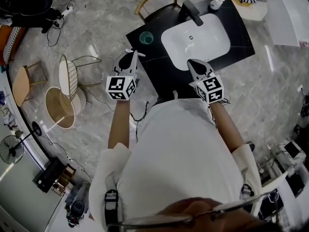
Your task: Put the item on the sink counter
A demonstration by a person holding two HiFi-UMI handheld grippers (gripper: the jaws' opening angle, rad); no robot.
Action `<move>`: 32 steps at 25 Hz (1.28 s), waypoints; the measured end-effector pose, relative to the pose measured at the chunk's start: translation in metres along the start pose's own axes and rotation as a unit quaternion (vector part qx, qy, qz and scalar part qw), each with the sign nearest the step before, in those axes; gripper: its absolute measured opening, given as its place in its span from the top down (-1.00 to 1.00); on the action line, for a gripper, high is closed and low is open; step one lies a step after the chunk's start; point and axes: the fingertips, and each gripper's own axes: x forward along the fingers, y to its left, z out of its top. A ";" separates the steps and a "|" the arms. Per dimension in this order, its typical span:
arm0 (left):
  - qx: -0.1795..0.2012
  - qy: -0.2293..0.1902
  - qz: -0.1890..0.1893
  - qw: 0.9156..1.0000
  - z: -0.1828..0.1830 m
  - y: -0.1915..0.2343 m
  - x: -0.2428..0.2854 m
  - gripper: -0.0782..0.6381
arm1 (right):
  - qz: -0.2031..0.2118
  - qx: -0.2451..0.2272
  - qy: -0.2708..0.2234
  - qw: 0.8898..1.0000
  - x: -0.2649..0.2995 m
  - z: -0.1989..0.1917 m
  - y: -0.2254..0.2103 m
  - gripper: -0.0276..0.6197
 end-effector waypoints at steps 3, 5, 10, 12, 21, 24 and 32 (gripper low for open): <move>0.004 0.003 0.007 1.000 0.001 0.008 0.016 0.70 | 0.012 -0.002 0.010 1.000 0.013 0.000 -0.005 0.90; 0.005 0.005 0.009 1.000 0.001 0.012 0.027 0.70 | 0.022 -0.003 0.017 1.000 0.023 -0.002 -0.008 0.90; -0.013 0.017 0.024 0.999 -0.012 0.027 0.053 0.70 | 0.040 0.005 0.036 0.999 0.051 -0.010 -0.015 0.90; -0.035 0.020 0.036 0.999 -0.019 0.036 0.062 0.70 | 0.046 0.010 0.040 0.998 0.062 -0.011 -0.017 0.90; -0.054 0.040 0.076 0.995 -0.052 0.062 0.099 0.70 | 0.058 0.027 0.052 0.997 0.092 -0.028 -0.026 0.90; -0.061 0.052 0.101 0.992 -0.070 0.073 0.109 0.70 | 0.062 0.034 0.056 0.996 0.097 -0.035 -0.029 0.90; -0.074 0.079 0.131 0.985 -0.103 0.076 0.131 0.70 | 0.071 0.048 0.070 0.994 0.104 -0.051 -0.037 0.90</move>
